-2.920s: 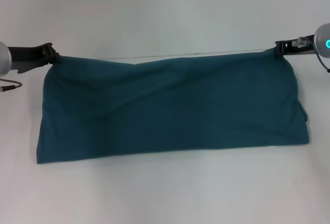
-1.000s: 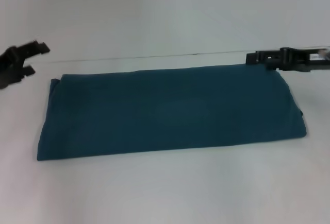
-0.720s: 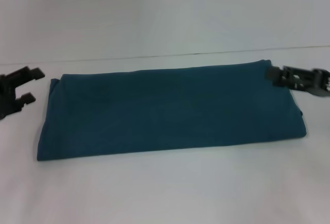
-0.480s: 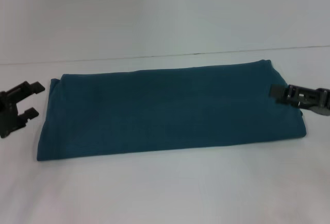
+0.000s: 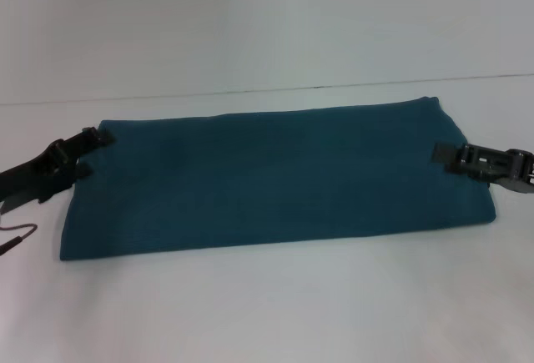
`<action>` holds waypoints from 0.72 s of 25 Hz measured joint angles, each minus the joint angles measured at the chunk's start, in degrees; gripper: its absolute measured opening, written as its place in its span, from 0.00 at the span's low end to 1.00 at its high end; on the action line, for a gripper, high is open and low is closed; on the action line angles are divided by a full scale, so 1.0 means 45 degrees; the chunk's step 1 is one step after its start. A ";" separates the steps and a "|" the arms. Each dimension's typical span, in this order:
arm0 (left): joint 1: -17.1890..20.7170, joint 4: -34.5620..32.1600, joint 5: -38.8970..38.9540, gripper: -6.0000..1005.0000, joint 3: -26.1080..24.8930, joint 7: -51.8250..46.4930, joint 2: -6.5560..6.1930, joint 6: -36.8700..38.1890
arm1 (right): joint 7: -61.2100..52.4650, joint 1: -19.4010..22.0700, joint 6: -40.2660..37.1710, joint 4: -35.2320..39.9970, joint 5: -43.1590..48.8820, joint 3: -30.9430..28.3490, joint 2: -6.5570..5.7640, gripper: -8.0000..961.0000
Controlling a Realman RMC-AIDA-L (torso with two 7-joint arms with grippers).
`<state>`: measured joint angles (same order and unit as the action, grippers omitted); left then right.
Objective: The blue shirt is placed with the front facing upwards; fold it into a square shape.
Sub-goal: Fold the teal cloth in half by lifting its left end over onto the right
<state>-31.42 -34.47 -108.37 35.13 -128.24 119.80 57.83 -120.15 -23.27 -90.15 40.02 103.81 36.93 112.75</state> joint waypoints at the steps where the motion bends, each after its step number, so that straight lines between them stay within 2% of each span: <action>1: 0.0000 0.0000 0.0000 0.84 0.0000 0.0000 0.0000 0.0000 | 0.0004 0.0007 0.0021 -0.0002 0.0057 -0.0002 0.0000 0.92; 3: -0.0027 0.0000 -0.0089 0.84 0.0106 0.0587 -0.0013 -0.0551 | 0.0007 0.0068 0.0055 -0.0014 0.0096 -0.0003 0.0006 0.92; 6: -0.0104 0.0416 -0.0435 0.84 0.0340 0.0303 0.0029 -0.1576 | 0.0010 0.0134 0.0135 -0.0097 0.0106 -0.0006 0.0013 0.92; 11: -0.0221 0.0905 -0.0351 0.84 0.0284 -0.1118 0.0096 -0.1846 | 0.0017 0.0159 0.0262 -0.0239 0.0106 -0.0012 -0.0003 0.92; 18: -0.0308 0.0956 -0.0307 0.84 0.0270 -0.1400 0.0110 -0.1886 | 0.0020 0.0162 0.0410 -0.0286 0.0106 -0.0025 0.0002 0.92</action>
<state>-32.81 -30.17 -109.75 36.35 -134.54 120.30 49.34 -120.06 -22.54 -88.30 38.74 104.28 36.82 112.75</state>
